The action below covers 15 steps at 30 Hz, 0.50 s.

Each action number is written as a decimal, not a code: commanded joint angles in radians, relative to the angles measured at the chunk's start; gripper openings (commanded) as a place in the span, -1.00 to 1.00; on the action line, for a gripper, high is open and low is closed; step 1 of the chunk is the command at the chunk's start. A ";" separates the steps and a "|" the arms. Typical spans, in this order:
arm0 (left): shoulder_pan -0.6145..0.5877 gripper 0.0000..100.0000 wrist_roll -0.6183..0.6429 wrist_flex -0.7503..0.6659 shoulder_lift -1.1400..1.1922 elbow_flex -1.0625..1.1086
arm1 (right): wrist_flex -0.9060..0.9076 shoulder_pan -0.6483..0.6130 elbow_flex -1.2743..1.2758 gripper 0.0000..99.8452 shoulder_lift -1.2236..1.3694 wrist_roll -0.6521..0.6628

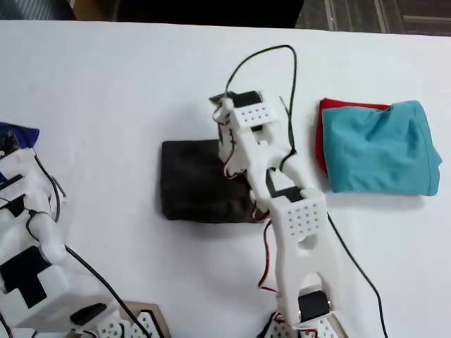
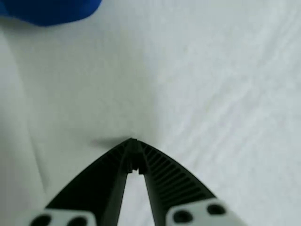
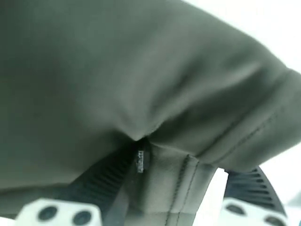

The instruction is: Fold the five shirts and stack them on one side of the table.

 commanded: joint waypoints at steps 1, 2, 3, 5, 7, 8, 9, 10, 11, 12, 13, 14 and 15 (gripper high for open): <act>-0.003 -0.95 0.011 -0.014 -0.037 -0.007 | -0.013 -0.073 -0.006 -0.43 0.005 -0.026; -0.003 -0.95 0.011 -0.014 -0.037 -0.007 | -0.016 -0.074 -0.002 -0.43 0.008 -0.052; -0.003 -0.95 0.011 -0.014 -0.037 -0.007 | -0.016 -0.074 -0.002 -0.43 0.010 -0.063; -0.003 -0.95 0.011 -0.014 -0.037 -0.007 | -0.010 -0.074 -0.005 -0.47 0.025 -0.035; -0.003 -0.95 0.011 -0.014 -0.037 -0.007 | -0.008 -0.085 -0.005 -0.60 0.036 0.034; -0.003 -0.95 0.011 -0.014 -0.037 -0.007 | -0.008 -0.096 -0.005 -0.70 0.038 0.068; -0.003 -0.95 0.011 -0.014 -0.037 -0.007 | -0.008 -0.104 -0.005 -0.82 0.038 0.091; -0.003 -0.95 0.011 -0.014 -0.037 -0.007 | -0.008 -0.108 -0.006 -0.96 0.036 0.103; -0.003 -0.95 0.011 -0.014 -0.037 -0.007 | -0.008 -0.110 -0.008 -0.97 0.035 0.089; -0.003 -0.95 0.011 -0.014 -0.037 -0.007 | -0.008 -0.105 -0.008 -0.91 0.035 0.066; -0.003 -0.95 0.011 -0.014 -0.037 -0.007 | -0.008 -0.101 -0.009 -0.88 0.035 0.040; -0.003 -0.95 0.011 -0.014 -0.037 -0.007 | -0.008 -0.093 -0.009 -0.89 0.035 0.023; -0.003 -0.95 0.011 -0.014 -0.037 -0.007 | -0.008 -0.085 -0.009 -0.89 0.035 0.017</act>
